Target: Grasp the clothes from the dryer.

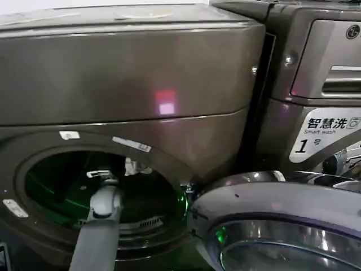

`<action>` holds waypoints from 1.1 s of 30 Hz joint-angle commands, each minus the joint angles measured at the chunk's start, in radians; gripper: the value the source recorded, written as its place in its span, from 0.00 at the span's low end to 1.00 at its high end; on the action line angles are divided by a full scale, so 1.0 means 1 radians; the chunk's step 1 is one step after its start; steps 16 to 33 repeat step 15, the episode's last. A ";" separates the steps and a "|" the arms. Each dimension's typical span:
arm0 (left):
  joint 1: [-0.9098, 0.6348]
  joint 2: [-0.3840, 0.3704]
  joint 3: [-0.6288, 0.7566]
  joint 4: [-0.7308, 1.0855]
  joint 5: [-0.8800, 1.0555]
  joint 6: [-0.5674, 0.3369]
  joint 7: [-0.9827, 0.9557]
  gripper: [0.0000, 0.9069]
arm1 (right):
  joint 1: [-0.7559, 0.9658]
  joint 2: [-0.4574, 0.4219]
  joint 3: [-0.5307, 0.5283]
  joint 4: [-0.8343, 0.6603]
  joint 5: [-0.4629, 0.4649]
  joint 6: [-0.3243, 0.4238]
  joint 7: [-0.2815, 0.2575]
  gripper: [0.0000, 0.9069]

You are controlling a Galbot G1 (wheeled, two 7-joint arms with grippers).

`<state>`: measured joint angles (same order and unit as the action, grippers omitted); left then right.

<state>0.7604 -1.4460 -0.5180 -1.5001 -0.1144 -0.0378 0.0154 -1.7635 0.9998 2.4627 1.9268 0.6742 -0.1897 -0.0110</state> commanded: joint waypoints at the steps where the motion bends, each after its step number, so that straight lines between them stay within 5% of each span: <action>1: 0.024 -0.002 -0.004 -0.029 0.003 0.003 -0.027 0.00 | -0.003 -0.001 0.009 -0.002 -0.001 -0.011 -0.002 1.00; 33: 0.025 0.000 -0.001 -0.043 -0.006 0.009 -0.014 0.00 | -0.026 -0.009 0.044 -0.010 0.006 -0.016 -0.010 1.00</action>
